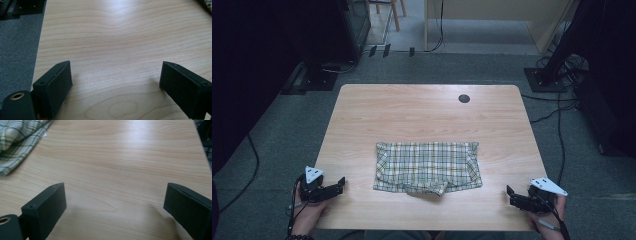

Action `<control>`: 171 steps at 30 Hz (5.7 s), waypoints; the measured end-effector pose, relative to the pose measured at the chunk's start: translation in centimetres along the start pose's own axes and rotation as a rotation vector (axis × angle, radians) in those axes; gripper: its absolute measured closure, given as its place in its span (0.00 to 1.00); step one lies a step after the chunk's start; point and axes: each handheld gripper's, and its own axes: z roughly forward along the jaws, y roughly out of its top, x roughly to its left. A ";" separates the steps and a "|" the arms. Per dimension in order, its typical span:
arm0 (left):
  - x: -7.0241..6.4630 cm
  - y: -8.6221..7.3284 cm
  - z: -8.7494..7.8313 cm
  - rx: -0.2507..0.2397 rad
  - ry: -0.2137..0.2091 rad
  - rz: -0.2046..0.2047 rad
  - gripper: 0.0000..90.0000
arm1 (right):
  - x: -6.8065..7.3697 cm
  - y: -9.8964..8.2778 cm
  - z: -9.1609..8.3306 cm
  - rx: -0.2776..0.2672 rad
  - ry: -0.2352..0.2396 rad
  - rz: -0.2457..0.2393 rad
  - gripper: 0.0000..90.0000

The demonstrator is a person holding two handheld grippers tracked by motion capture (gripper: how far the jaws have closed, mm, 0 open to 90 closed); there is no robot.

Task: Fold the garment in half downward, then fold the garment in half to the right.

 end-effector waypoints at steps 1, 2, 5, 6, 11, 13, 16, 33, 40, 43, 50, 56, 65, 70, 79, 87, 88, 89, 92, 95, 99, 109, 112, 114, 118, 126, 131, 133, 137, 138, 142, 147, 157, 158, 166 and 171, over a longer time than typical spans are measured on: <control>0.0 0.0 0.0 0.000 0.001 0.001 0.12 | -0.3 -0.1 -0.2 -0.006 0.008 -0.002 0.05; 0.0 0.0 0.0 0.001 0.001 0.001 0.12 | -0.5 -0.2 -0.3 -0.010 0.012 -0.001 0.05; 0.0 0.0 0.0 0.000 0.001 -0.001 0.12 | -1.2 -0.3 -0.5 -0.011 -0.007 0.001 0.05; 0.0 0.0 0.0 -0.001 0.000 -0.002 0.12 | -1.4 -0.4 -0.6 -0.011 -0.014 0.004 0.05; 0.2 0.0 0.0 -0.006 -0.015 -0.012 0.12 | -2.3 -0.7 -0.9 0.004 -0.028 -0.002 0.06; 0.3 0.0 -0.1 -0.006 -0.018 -0.012 0.12 | -2.7 -0.9 -0.9 0.019 -0.026 0.014 0.06; 0.3 0.0 -0.1 -0.001 -0.008 -0.002 0.12 | -2.8 -1.0 -0.7 0.035 -0.031 0.025 0.06; 1.6 -0.9 -1.0 0.013 0.016 -0.009 0.08 | -2.9 -1.0 -0.6 0.045 -0.021 0.043 0.04; 1.7 -0.9 -1.0 0.014 0.018 -0.011 0.08 | -2.9 -1.0 -0.6 0.047 -0.025 0.044 0.04; 1.7 -0.9 -1.0 0.012 0.016 -0.013 0.08 | -2.9 -1.0 -0.6 0.047 -0.026 0.042 0.04; 1.3 -0.7 -1.1 -0.022 0.043 -0.007 0.08 | -2.9 -1.0 -0.6 0.047 -0.024 0.042 0.03; 0.2 0.1 -0.9 -0.025 -0.012 -0.007 0.08 | -3.0 -1.0 -0.6 0.046 -0.019 0.049 0.03; -1.5 2.2 0.1 -0.023 -0.057 0.008 0.08 | -3.0 -1.1 -0.6 0.043 -0.018 0.046 0.03; -2.1 3.4 0.6 -0.029 -0.073 0.034 0.08 | -2.9 -1.1 -0.6 0.043 -0.019 0.046 0.03; -3.3 6.1 1.7 -0.046 -0.121 0.062 0.08 | -2.9 -1.1 -0.6 0.045 -0.019 0.042 0.03; -5.3 8.4 3.5 -0.046 -0.163 0.087 0.08 | -2.8 -1.1 -0.6 0.048 -0.020 0.035 0.03; -5.6 8.6 3.7 -0.045 -0.165 0.096 0.08 | -2.8 -1.1 -0.6 0.048 -0.019 0.034 0.03; -5.9 8.9 4.0 -0.043 -0.170 0.100 0.08 | -2.8 -1.1 -0.6 0.048 -0.020 0.033 0.03; -6.8 9.7 4.7 -0.034 -0.179 0.122 0.08 | -2.8 -1.1 -0.6 0.048 -0.020 0.033 0.03; -7.6 10.4 5.5 -0.028 -0.194 0.137 0.08 | -2.8 -1.1 -0.6 0.048 -0.019 0.034 0.03; -8.6 11.4 7.0 -0.005 -0.210 0.173 0.08 | -2.8 -1.1 -0.6 0.048 -0.019 0.034 0.03; -10.1 12.5 10.4 0.030 -0.257 0.186 0.08 | -2.8 -1.1 -0.6 0.048 -0.019 0.033 0.03; -10.1 12.3 11.5 0.043 -0.266 0.170 0.08 | -2.8 -1.1 -0.6 0.048 -0.020 0.033 0.03; -10.1 12.1 12.0 0.055 -0.271 0.172 0.08 | -2.8 -1.1 -0.6 0.049 -0.020 0.032 0.03; -10.1 11.5 12.2 0.021 -0.272 0.179 0.08 | -2.8 -1.1 -0.6 0.050 -0.022 0.030 0.03; -10.4 11.2 12.2 0.008 -0.247 0.204 0.08 | -2.7 -1.1 -0.6 0.051 -0.027 0.024 0.03; -10.4 11.2 12.2 0.008 -0.248 0.203 0.08 | -2.9 -0.9 -0.6 0.048 -0.010 0.047 0.05; -10.4 11.2 12.2 0.008 -0.249 0.202 0.08 | -3.1 -0.8 -0.8 0.032 -0.025 0.067 0.05; -10.4 11.2 12.2 0.008 -0.247 0.200 0.08 | -2.8 -0.1 -1.1 -0.006 0.001 0.123 0.06; -10.4 11.2 12.2 0.009 -0.248 0.200 0.08 | -2.4 0.2 -1.1 -0.011 0.000 0.115 0.05; -10.3 11.2 12.2 0.008 -0.249 0.201 0.08 | -0.6 1.7 -1.4 -0.042 0.026 0.103 0.04; -10.3 11.2 12.2 0.009 -0.251 0.202 0.08 | 1.8 3.4 -1.0 -0.062 0.055 0.050 0.04; -10.3 11.2 12.1 0.006 -0.255 0.197 0.08 | 7.4 6.8 0.7 -0.067 0.142 -0.024 0.05; -10.3 11.2 12.1 0.007 -0.255 0.197 0.08 | 8.0 7.0 0.9 -0.067 0.150 -0.032 0.05; -10.3 11.2 12.1 0.005 -0.256 0.196 0.08 | 12.6 8.3 2.0 -0.071 0.222 -0.088 0.05; -10.3 11.2 12.1 0.004 -0.255 0.196 0.08 | 15.9 8.9 2.7 -0.067 0.272 -0.126 0.05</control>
